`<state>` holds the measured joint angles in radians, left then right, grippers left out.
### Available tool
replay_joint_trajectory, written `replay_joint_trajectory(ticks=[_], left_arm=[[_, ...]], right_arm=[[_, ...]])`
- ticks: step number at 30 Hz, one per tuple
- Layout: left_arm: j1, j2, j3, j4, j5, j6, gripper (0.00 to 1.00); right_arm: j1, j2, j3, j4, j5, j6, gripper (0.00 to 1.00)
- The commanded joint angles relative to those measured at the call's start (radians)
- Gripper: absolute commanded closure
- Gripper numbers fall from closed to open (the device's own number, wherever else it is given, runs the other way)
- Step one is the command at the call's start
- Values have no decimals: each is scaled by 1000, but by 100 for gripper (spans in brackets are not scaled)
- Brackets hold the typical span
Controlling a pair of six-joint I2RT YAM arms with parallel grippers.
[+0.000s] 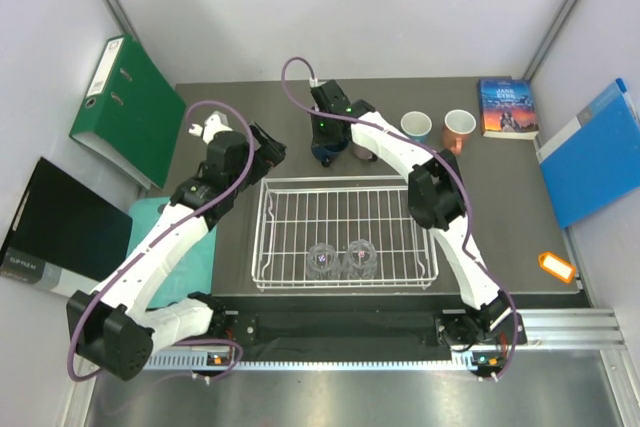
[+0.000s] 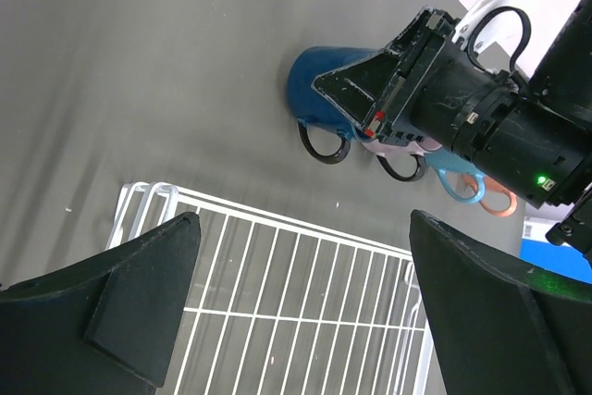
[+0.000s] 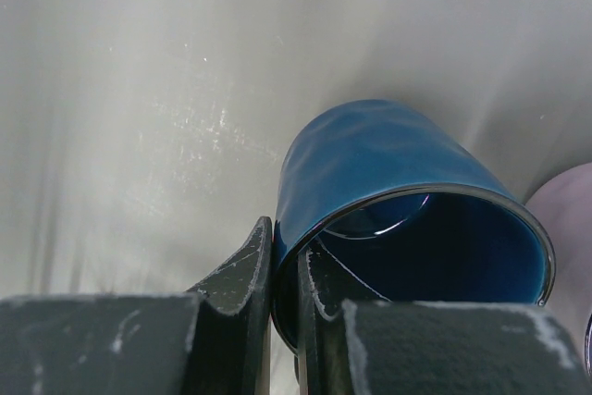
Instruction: Unload the cups from the dish rack
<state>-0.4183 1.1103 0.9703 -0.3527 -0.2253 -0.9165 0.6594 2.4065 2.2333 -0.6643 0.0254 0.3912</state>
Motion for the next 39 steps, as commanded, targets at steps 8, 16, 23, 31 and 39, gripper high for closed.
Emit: replay_joint_trajectory(ticks=[8,16,23,31,39], left_arm=[[4,11,-16,46,18,13,1],[4,-1,-30,49,23,11,1],[4,-7,-33,63,11,11,1],[4,-40,-13,57,-34,63,1],[-4,-50,38,-64,36,163,1]], right_arm=[[17,-20,71,65,2,-23,66],[23,-37,74,75,4,-18,45],[28,-139,66,121,-2,12,28],[25,-419,-45,141,13,21,15],[54,-903,-624,284,54,14,15]])
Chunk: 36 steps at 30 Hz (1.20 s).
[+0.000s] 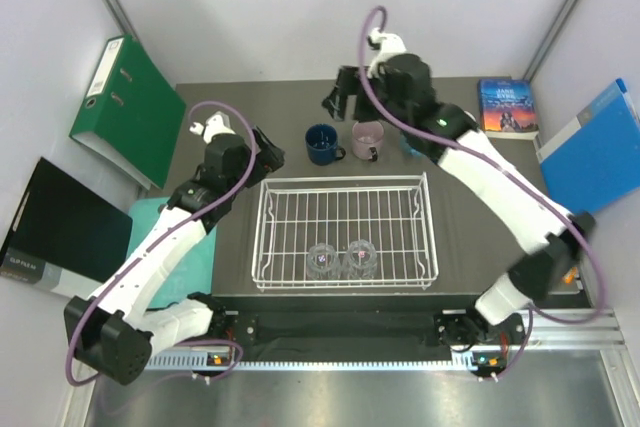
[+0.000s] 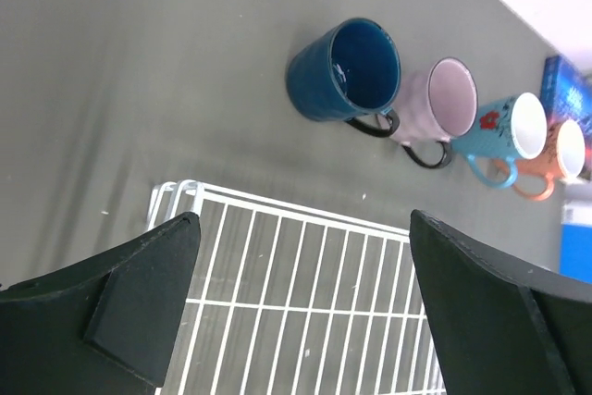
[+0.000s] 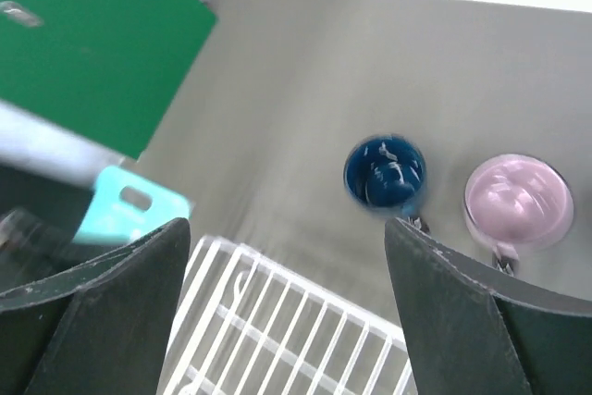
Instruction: Unload the cups from the dish rack
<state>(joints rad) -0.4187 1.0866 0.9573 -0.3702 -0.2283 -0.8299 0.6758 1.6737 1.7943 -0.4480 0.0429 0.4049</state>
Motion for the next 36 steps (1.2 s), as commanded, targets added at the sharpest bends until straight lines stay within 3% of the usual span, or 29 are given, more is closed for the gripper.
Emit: replay_joint_trajectory(ticks=[1,3,9,15,24,36], left_arm=[[-18,-31,52,-58,52,83,1],[-52,-37,49,-81,52,123,1],[-427,-53,106,-191,-218,178,1],[-688,13,205,-349,-433,65,1],[-831,55,147,-519,-436,-169,1],[-851,104,17,-448,-330,-259,1]], right_arm=[[45,-246,-270,52,51,-3,15],[74,-322,-361,42,90,-9,15],[128,-584,-700,8,179,25,16],[133,-749,-796,-49,210,46,16],[133,-850,-759,-138,244,21,16],[133,-856,-756,-156,252,11,16]])
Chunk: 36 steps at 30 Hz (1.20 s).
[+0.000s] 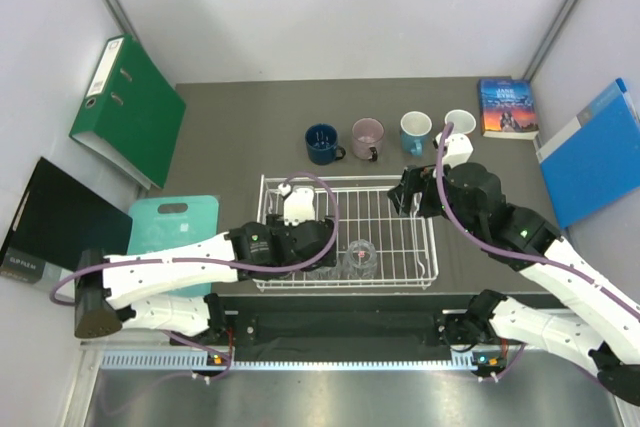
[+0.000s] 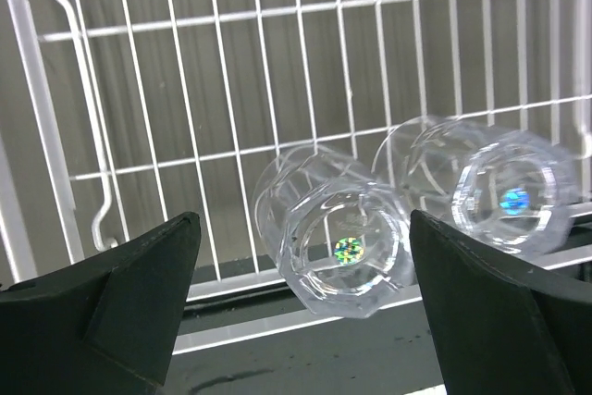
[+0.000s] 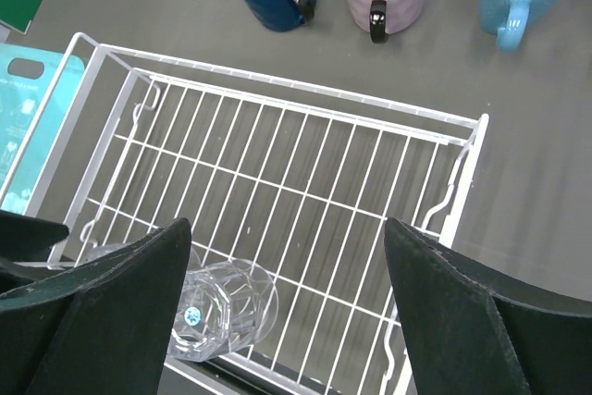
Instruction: Unload the cups from the dish rack
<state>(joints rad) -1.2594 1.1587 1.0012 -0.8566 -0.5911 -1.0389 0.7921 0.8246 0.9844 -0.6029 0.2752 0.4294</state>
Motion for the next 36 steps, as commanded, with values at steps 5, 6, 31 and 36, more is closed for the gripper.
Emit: replay_joint_trajectory(ticks=[5,6,31,36], left_arm=[[-11,56,-65,106,50,-44,1],[-12,59,-75,117,51,-44,1],[-14,25,7,7,-58,-55,1],[-17,52,8,33,-35,-38,1]], right_arm=[[16,4,54,6,15,-14,16],[16,7,54,6,13,-15,16],[16,4,14,18,5,9,16],[16,5,14,18,7,15,16]])
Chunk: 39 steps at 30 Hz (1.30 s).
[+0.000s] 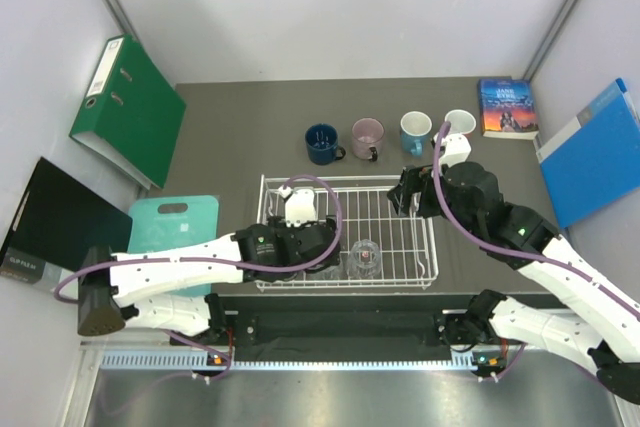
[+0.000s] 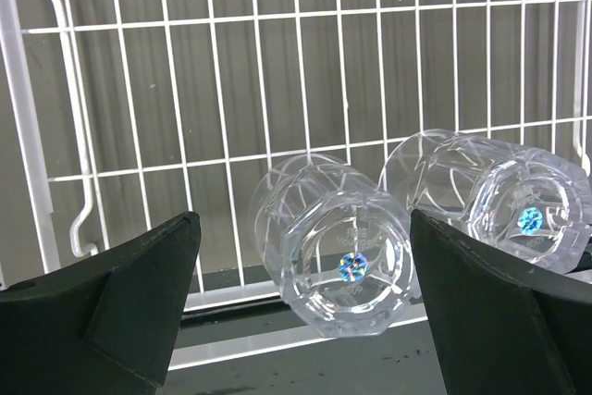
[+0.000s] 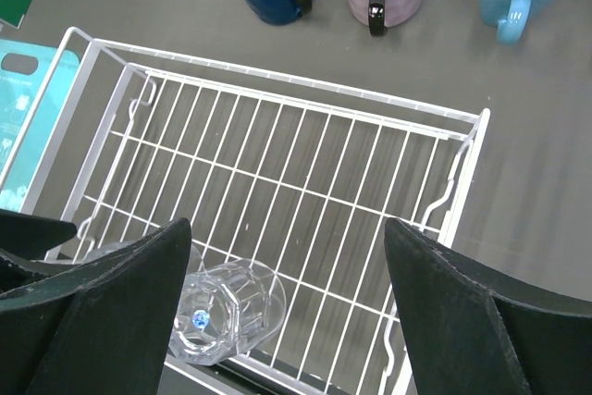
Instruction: Unload the cups from the dish rack
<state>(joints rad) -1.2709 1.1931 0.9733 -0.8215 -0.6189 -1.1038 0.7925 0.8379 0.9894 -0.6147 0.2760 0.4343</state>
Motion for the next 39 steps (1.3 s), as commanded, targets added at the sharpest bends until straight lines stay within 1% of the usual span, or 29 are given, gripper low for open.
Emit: replay_joint_trajectory(ticks=[1,11,16,20,26,29,35,39], left_arm=[[-7,22,38,10,-5,32,1],[-7,37,31,51,18,64,1],[-5,66,1,79,67,56,1],[-7,79,-8,82,76,47,1],[-13,14,1,61,2,36,1],[-13,2,28,24,-25,33,1],[-13,0,67,-2,-41,41,1],[-15,22,70,2,-19,45,1]], right_arm=[[16,-8,8,29,5,12,16],[16,-13,-11,30,6,32,16],[16,-5,-14,32,6,37,16],[16,0,-14,35,6,38,15],[16,12,-14,38,6,40,16],[16,18,-11,44,3,38,15],[16,30,-6,53,0,34,15],[16,32,-11,58,2,31,15]])
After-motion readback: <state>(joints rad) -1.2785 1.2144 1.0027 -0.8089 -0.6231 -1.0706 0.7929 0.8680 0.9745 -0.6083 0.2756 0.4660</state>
